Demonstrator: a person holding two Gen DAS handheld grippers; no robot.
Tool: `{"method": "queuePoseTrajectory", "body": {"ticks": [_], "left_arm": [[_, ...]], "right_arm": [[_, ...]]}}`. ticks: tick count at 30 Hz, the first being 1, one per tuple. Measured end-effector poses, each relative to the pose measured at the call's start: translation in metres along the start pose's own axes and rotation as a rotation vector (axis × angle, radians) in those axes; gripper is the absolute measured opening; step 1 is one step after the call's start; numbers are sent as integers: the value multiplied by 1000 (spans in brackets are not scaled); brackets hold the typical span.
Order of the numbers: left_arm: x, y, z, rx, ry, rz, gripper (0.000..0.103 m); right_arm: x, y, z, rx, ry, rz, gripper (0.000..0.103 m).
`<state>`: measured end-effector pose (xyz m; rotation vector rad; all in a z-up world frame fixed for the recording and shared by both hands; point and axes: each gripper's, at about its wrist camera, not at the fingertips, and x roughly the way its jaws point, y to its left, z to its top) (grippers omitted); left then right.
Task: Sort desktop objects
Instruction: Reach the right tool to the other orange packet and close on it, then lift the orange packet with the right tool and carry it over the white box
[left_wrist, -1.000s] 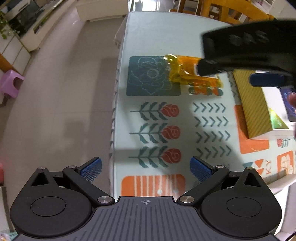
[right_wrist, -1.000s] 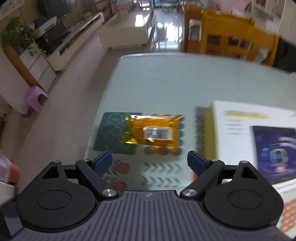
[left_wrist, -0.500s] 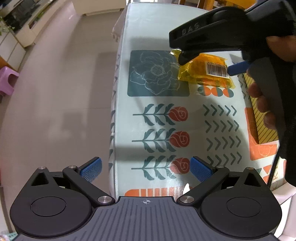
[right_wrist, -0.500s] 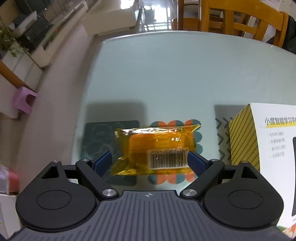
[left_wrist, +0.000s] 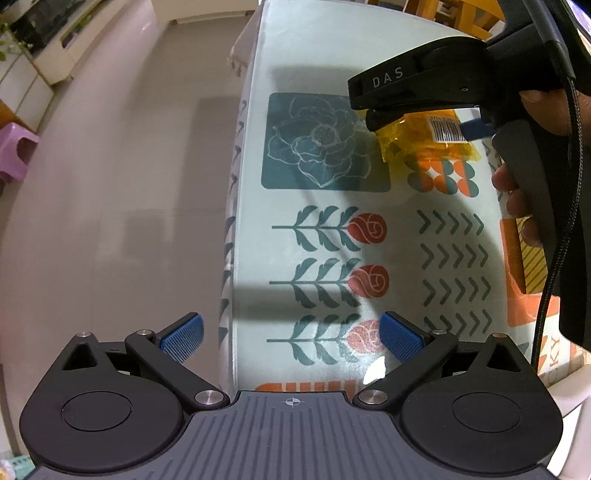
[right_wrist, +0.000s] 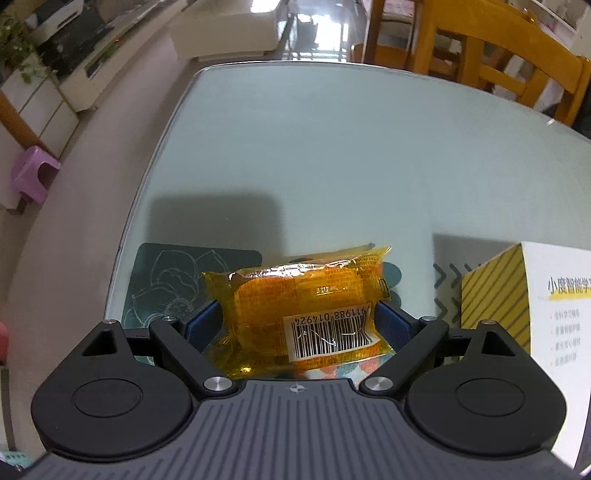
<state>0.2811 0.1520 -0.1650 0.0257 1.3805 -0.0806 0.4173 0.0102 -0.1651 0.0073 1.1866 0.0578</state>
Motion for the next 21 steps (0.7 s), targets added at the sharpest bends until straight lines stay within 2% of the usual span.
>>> {"method": "queuePoseTrajectory", "body": {"ticks": [12,17,21], "left_arm": [[0,-3,-5,0,4,-7,103],[-1,-4,-5,-2,5,-9,103],[1,-4,-5,-9,8,-10,103]], "right_arm": [[-12,0,5,-261,-24,64,103],[-4,-3,10,-310,20,115,103],[-5,-2,14,-314,45,120,103]]}}
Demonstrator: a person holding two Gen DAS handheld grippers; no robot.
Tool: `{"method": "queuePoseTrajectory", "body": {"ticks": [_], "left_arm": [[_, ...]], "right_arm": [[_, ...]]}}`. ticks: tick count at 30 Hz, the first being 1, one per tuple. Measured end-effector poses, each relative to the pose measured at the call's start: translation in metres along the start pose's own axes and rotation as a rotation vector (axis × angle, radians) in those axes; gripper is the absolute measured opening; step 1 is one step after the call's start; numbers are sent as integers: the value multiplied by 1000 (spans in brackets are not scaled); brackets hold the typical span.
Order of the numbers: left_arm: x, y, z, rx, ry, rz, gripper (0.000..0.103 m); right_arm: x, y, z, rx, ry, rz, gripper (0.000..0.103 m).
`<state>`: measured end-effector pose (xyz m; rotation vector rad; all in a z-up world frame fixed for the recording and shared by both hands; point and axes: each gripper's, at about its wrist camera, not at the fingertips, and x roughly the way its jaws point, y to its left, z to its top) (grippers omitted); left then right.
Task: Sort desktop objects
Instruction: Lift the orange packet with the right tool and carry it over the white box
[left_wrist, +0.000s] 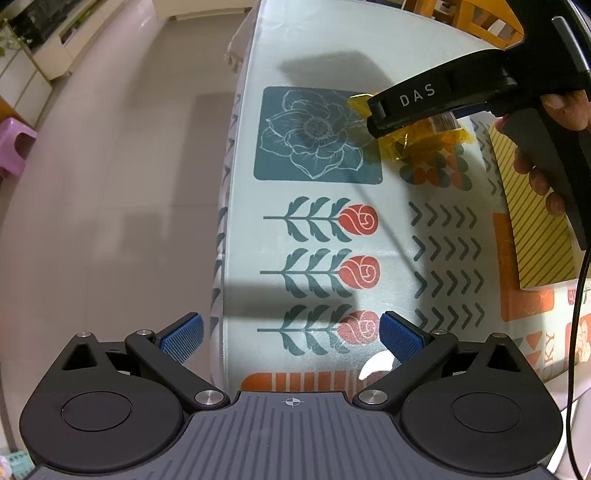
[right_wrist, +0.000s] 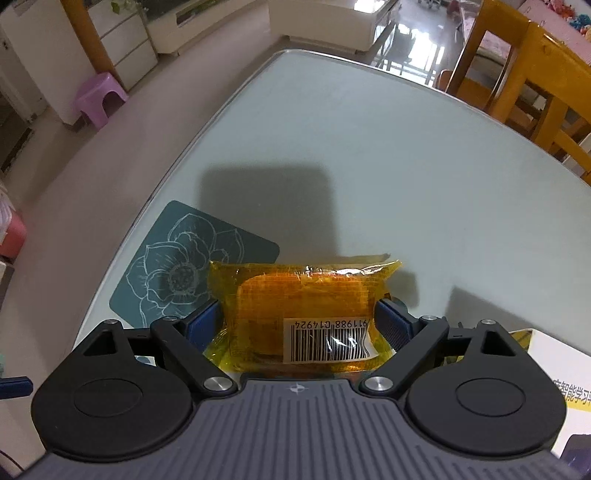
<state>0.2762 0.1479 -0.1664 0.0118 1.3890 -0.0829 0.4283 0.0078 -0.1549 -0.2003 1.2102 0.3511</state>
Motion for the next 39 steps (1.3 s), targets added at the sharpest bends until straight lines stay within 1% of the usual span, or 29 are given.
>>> {"method": "queuePoseTrajectory", "body": {"ticks": [5,12,14,16,18,20,23,26,31,34,39], "left_arm": [[-1,-2,0,-4,0,-4,103],[-6,-1,-2,-11,-10,1,103],[-6,0,-1,-17,-8,3,103],[-6,2,0,-23,-9,5,103],[-8,3,1,-29,-15,7,103],[-11,5,2,-35,-24,10,103],[-15,6,3,-42,-35,14,103],[-18,5,2,-42,-42,15,103],[-26,-4,-4,-22,-51,11,103],[-33,-11,-11,-7,-60,11,103],[-43,-22,-25,17,-73,11,103]], "right_arm": [[4,11,-2,-39,-1,-52,103],[-7,6,-9,8,-38,-45,102],[-14,5,-12,22,-48,-41,92],[-20,1,-16,59,-55,-19,88],[-25,0,-18,86,-70,-5,86],[-32,-2,-20,98,-90,-11,85],[-45,3,-20,82,-134,-48,84],[-65,14,-24,51,-175,-103,84],[-93,31,-31,41,-191,-187,84],[-111,38,-39,37,-215,-241,84],[-141,37,-60,86,-235,-262,84]]}}
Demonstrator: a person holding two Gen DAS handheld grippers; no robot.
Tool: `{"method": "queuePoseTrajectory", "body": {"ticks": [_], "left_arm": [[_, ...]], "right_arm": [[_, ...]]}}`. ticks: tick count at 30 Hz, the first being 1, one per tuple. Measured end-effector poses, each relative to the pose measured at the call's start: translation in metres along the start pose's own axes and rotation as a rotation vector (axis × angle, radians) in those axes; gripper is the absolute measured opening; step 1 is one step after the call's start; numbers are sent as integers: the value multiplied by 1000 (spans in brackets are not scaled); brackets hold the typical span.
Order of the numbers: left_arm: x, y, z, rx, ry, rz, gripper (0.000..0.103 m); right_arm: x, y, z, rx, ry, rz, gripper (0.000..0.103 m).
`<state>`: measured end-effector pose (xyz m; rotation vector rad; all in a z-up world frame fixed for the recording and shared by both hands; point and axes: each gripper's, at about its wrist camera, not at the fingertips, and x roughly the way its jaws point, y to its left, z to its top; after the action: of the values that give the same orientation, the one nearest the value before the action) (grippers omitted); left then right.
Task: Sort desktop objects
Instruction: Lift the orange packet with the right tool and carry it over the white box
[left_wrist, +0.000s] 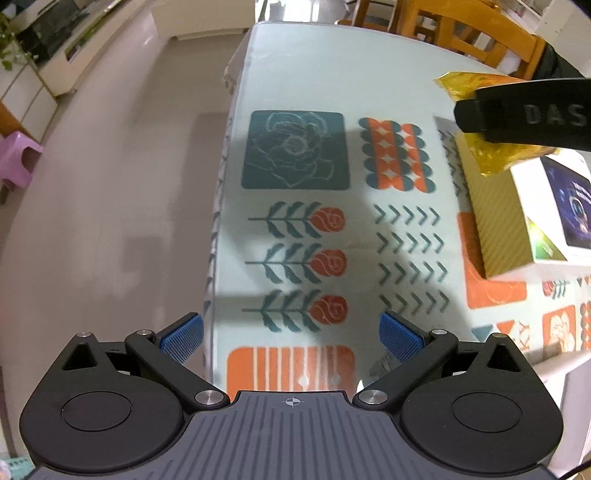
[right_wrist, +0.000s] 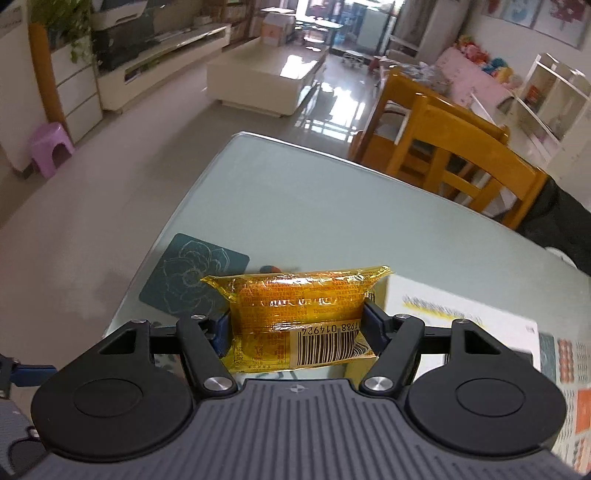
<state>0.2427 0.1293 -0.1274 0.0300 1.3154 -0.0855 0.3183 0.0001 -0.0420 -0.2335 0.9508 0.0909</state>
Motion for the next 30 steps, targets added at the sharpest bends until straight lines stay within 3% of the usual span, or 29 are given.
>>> {"method": "queuePoseTrajectory", "body": {"ticks": [10,17,30], "left_arm": [[-19,-32,-31,94,-20,-24,103],[-28,-54,-45,164,-27,-38,103],[-33,-80,-64,256,-17,-86,103]], "right_arm": [[-61,-44,-48,120,-28,-69,84],[-106,-74,-102,209,-8,-131,84],[-141,-98,-226,377,240,-203,84]]}}
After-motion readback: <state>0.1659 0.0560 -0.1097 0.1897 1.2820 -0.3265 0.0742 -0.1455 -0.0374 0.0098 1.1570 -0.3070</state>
